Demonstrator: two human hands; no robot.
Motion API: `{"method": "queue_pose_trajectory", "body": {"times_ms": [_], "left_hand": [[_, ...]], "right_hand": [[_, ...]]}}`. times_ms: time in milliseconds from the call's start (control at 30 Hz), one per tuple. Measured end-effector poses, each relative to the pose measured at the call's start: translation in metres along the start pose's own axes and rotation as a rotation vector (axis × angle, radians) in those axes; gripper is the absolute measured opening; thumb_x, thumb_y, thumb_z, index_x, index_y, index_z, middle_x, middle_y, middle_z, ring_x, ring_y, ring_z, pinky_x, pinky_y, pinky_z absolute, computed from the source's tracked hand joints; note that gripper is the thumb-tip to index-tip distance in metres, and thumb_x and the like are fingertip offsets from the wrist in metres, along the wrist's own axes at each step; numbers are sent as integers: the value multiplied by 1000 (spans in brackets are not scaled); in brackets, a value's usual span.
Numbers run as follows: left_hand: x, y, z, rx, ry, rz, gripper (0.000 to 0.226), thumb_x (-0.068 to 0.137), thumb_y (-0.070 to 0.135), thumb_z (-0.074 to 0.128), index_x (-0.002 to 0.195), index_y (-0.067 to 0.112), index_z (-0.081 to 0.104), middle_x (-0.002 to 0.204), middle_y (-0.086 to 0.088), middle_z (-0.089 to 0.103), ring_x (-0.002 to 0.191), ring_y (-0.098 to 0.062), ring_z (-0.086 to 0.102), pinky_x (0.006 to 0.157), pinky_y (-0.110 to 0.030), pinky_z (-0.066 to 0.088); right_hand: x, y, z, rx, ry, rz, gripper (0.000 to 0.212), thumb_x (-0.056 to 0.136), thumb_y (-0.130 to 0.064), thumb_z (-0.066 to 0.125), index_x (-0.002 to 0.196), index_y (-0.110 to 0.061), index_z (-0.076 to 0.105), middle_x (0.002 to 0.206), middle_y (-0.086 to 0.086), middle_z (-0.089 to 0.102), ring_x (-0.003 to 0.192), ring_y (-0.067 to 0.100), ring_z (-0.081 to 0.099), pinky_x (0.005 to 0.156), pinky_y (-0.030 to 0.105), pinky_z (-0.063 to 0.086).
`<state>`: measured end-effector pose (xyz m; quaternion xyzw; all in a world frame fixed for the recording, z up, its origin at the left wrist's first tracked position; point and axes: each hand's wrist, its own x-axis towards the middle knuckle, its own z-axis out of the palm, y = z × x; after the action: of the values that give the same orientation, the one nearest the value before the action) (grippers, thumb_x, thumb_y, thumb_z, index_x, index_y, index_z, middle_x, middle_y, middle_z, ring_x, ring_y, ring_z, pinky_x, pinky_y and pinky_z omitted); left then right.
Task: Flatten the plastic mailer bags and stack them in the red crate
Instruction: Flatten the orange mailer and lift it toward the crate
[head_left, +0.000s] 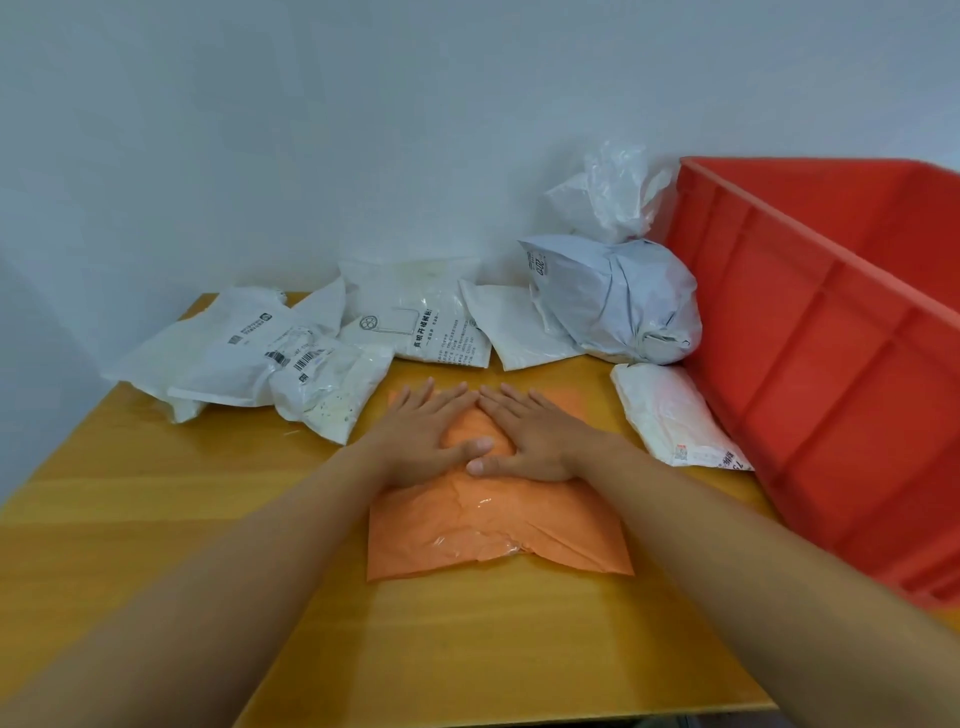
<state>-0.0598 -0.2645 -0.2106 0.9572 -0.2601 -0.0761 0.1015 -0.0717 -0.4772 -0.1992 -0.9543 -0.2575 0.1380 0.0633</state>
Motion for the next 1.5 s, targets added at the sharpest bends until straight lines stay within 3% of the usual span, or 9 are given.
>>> {"method": "queue_pose_trajectory", "body": {"times_ms": [433, 600, 800, 1000, 1300, 1400, 1500], "left_hand": [[1, -2, 9, 135, 2, -5, 106, 65, 90, 6, 156, 37, 0, 165, 13, -1, 152, -20, -7, 121, -43, -6], [3, -2, 9, 154, -8, -16, 116, 57, 100, -2, 156, 39, 1, 165, 14, -1, 152, -22, -9, 120, -54, -10], [4, -3, 11, 135, 5, -32, 114, 56, 100, -2, 155, 43, 1, 165, 16, 0, 152, -25, -6, 120, -56, -3], [3, -2, 9, 125, -22, -44, 106, 64, 98, 12, 155, 43, 1, 164, 16, -1, 152, -24, -7, 120, -55, -5], [3, -2, 9, 122, -25, -43, 111, 60, 100, 7, 155, 43, 0, 165, 16, -2, 152, -24, -8, 120, -55, -6], [2, -2, 9, 118, -22, -42, 116, 55, 102, 2, 155, 43, 1, 165, 16, -2, 152, -23, -8, 120, -55, -6], [3, -2, 9, 108, -4, -45, 117, 54, 102, 4, 155, 43, 2, 164, 17, -1, 152, -23, -7, 121, -54, -6]], "right_hand": [[1, 8, 7, -53, 12, 46, 116, 70, -95, 24, 158, -28, -8, 165, -9, -16, 150, 12, -19, 122, 49, -8], [-10, 24, 10, -43, 13, 136, 127, 53, -104, 8, 157, -32, -10, 164, -9, -19, 150, 18, -21, 122, 47, -10], [-10, 24, 12, -64, 13, 140, 126, 54, -103, 6, 157, -32, -11, 164, -7, -20, 150, 19, -22, 122, 47, -10], [-18, 28, 9, -44, 42, 220, 121, 65, -96, 13, 157, -24, -14, 163, 1, -25, 150, 17, -23, 121, 40, -12], [-25, 27, 8, -48, 11, 265, 120, 69, -94, 12, 157, -17, -15, 163, 5, -23, 151, 17, -20, 121, 36, -11], [-26, 18, 6, -60, 15, 211, 128, 60, -98, 6, 157, -16, -16, 163, 4, -24, 150, 15, -22, 123, 39, -9], [-26, -4, 8, -21, 32, 88, 124, 68, -96, 18, 157, -16, -13, 164, 2, -21, 151, 13, -18, 124, 38, -5]]}}
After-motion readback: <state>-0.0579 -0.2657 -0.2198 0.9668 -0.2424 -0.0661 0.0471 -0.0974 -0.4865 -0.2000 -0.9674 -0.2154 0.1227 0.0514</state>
